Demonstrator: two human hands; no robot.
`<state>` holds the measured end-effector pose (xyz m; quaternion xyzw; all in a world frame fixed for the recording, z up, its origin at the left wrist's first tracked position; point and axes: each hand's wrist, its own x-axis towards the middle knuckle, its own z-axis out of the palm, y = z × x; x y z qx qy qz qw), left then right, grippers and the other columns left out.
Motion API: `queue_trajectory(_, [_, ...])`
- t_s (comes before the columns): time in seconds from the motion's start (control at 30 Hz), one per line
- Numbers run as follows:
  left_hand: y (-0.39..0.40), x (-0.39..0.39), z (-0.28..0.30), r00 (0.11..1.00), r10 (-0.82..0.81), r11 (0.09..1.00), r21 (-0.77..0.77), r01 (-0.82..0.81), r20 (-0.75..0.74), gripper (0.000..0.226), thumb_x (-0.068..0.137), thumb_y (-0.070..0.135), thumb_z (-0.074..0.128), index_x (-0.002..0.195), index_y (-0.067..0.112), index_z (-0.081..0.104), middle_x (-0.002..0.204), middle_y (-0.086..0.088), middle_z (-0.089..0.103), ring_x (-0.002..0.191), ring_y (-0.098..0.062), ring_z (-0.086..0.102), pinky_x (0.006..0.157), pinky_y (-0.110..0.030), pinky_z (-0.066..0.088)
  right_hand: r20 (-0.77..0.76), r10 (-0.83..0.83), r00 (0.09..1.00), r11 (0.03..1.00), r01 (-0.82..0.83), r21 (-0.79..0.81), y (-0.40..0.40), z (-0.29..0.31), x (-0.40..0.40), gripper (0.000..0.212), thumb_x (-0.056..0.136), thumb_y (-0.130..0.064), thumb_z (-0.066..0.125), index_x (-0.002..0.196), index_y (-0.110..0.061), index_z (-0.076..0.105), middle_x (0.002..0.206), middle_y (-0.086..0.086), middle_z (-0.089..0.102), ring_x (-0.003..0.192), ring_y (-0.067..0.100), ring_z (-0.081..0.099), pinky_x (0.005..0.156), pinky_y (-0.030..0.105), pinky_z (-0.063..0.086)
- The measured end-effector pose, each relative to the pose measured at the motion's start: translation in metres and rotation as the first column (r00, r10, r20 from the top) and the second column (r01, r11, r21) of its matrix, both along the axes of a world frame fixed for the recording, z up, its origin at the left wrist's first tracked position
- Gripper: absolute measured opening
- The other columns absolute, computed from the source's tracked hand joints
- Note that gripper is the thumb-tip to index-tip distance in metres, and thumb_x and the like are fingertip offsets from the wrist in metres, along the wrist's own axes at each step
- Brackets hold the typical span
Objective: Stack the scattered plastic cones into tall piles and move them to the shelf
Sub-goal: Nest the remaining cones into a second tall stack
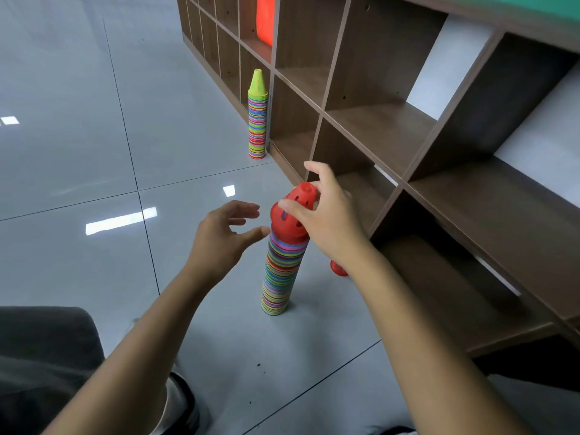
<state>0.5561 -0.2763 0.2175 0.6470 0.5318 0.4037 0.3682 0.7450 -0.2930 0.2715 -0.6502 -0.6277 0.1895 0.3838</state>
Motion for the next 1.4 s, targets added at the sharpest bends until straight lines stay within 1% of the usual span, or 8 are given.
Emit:
queue_trajectory(0.23, [-0.008, 0.0, 0.024, 0.999, -0.015, 1.0, 0.021, 0.016, -0.042, 0.035, 0.08, 0.034, 0.081, 0.112, 0.026, 0.069, 0.101, 0.014, 0.073, 0.098, -0.004, 0.066, 0.084, -0.038, 0.058, -0.099, 0.039, 0.994, 0.993, -0.049, -0.11, 0.009, -0.021, 0.009, 0.065, 0.083, -0.054, 0.069, 0.139, -0.03, 0.045, 0.118, -0.006, 0.065, 0.108, 0.012, 0.059, 0.09, 0.032, 0.051])
queue_trajectory(0.33, [-0.012, 0.006, 0.03, 0.998, -0.022, 0.999, 0.041, 0.025, -0.056, 0.037, 0.08, 0.037, 0.081, 0.113, 0.026, 0.069, 0.103, 0.014, 0.072, 0.098, -0.005, 0.066, 0.084, -0.039, 0.058, -0.213, -0.021, 0.977, 0.991, -0.007, -0.131, 0.015, -0.029, 0.029, 0.044, 0.092, -0.059, 0.053, 0.125, -0.03, 0.057, 0.106, -0.012, 0.069, 0.105, 0.009, 0.063, 0.09, 0.028, 0.048])
queue_trajectory(0.47, [-0.016, 0.02, 0.027, 0.997, -0.029, 0.997, 0.065, 0.033, -0.071, 0.048, 0.081, 0.042, 0.08, 0.124, 0.031, 0.062, 0.119, 0.015, 0.065, 0.106, -0.007, 0.061, 0.089, -0.037, 0.056, -0.161, -0.114, 0.98, 0.985, 0.09, -0.148, 0.019, -0.063, 0.064, 0.055, 0.098, -0.063, 0.026, 0.109, -0.025, 0.065, 0.106, -0.008, 0.071, 0.104, 0.013, 0.063, 0.094, 0.035, 0.049])
queue_trajectory(0.57, [-0.016, 0.032, 0.019, 0.996, -0.057, 0.996, 0.06, 0.062, -0.073, 0.068, 0.076, 0.047, 0.079, 0.136, 0.033, 0.052, 0.135, 0.012, 0.054, 0.116, -0.009, 0.056, 0.095, -0.034, 0.052, -0.085, -0.227, 0.97, 0.946, 0.199, -0.256, 0.021, -0.105, 0.094, 0.05, 0.103, -0.052, 0.035, 0.114, -0.013, 0.065, 0.109, 0.006, 0.069, 0.103, 0.021, 0.064, 0.091, 0.04, 0.052])
queue_trajectory(0.67, [-0.008, 0.044, 0.011, 0.991, -0.103, 0.993, 0.047, 0.107, -0.086, 0.082, 0.072, 0.053, 0.079, 0.143, 0.033, 0.043, 0.144, 0.012, 0.047, 0.125, -0.01, 0.05, 0.1, -0.033, 0.048, 0.019, -0.261, 0.965, 0.914, 0.254, -0.316, 0.026, -0.155, 0.125, 0.03, 0.099, -0.032, 0.055, 0.119, -0.011, 0.064, 0.117, 0.008, 0.063, 0.11, 0.025, 0.061, 0.09, 0.033, 0.049])
queue_trajectory(0.87, [0.017, 0.059, -0.001, 0.982, -0.191, 0.982, -0.006, 0.191, -0.002, 0.07, 0.071, 0.06, 0.076, 0.132, 0.034, 0.054, 0.126, 0.017, 0.061, 0.116, -0.004, 0.057, 0.089, -0.008, 0.044, 0.129, -0.271, 0.954, 0.869, 0.3, -0.394, 0.038, -0.212, 0.145, 0.046, 0.094, -0.017, 0.065, 0.138, -0.011, 0.053, 0.142, 0.01, 0.047, 0.128, 0.029, 0.05, 0.105, 0.038, 0.043])
queue_trajectory(1.07, [0.032, 0.069, -0.01, 0.974, -0.223, 0.974, -0.032, 0.225, 0.046, 0.047, 0.073, 0.057, 0.071, 0.109, 0.029, 0.061, 0.101, 0.005, 0.069, 0.096, -0.02, 0.067, 0.082, -0.046, 0.057, 0.264, -0.222, 0.939, 0.831, 0.324, -0.453, 0.063, -0.247, 0.148, 0.055, 0.094, -0.018, 0.061, 0.146, -0.016, 0.044, 0.145, 0.007, 0.043, 0.134, 0.032, 0.04, 0.106, 0.045, 0.044])
queue_trajectory(1.4, [0.044, 0.073, -0.028, 0.958, -0.284, 0.956, -0.065, 0.286, 0.044, 0.053, 0.071, 0.059, 0.068, 0.112, 0.029, 0.056, 0.099, 0.007, 0.067, 0.092, -0.018, 0.067, 0.078, -0.038, 0.058, 0.454, -0.289, 0.843, 0.697, 0.511, -0.503, 0.08, -0.293, 0.151, 0.038, 0.095, -0.014, 0.057, 0.132, -0.016, 0.05, 0.14, 0.009, 0.051, 0.128, 0.031, 0.047, 0.1, 0.04, 0.043])
